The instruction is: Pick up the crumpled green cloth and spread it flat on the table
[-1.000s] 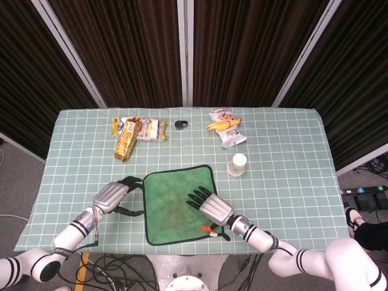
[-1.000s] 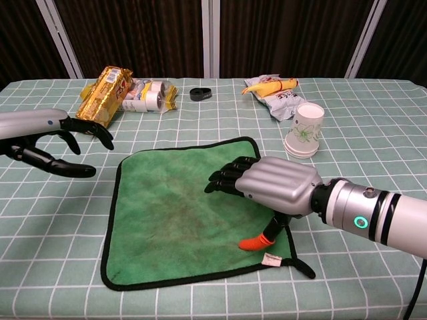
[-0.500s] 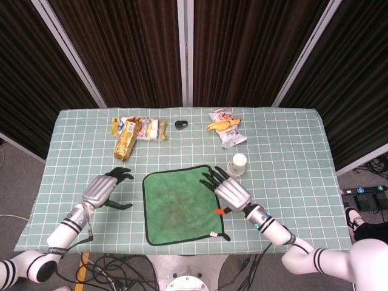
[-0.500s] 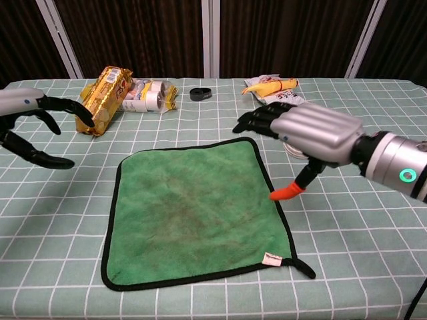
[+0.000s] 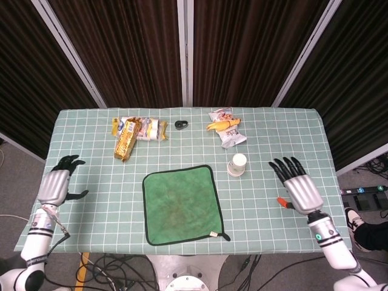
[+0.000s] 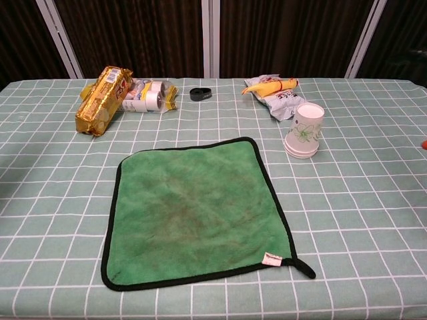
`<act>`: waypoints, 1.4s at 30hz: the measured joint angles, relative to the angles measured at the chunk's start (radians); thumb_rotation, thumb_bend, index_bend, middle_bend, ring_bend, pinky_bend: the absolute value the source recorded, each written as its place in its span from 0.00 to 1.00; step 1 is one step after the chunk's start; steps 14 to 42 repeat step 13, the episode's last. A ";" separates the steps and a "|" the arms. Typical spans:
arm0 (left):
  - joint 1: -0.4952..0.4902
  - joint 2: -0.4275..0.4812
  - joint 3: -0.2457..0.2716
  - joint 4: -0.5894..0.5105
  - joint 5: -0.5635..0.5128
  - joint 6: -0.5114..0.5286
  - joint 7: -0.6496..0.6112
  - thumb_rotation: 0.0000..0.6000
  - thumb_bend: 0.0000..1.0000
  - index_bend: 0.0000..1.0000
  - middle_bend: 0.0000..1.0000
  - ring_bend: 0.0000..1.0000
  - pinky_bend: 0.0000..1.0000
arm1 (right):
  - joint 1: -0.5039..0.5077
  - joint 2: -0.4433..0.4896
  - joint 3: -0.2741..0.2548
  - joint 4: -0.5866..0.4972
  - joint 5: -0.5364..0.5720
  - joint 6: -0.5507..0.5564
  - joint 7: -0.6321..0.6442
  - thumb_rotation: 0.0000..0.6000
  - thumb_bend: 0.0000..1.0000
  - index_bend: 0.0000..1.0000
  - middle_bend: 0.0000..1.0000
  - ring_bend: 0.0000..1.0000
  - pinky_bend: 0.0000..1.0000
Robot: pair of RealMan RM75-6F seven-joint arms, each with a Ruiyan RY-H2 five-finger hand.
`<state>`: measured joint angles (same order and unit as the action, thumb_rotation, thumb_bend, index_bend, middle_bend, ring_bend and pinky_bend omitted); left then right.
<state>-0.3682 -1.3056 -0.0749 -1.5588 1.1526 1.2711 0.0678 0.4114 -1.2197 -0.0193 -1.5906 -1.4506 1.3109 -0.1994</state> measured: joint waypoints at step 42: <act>0.193 0.006 0.050 -0.036 0.095 0.253 0.031 1.00 0.09 0.22 0.14 0.08 0.23 | -0.242 0.075 -0.029 -0.042 0.010 0.256 0.075 0.97 0.04 0.04 0.05 0.00 0.00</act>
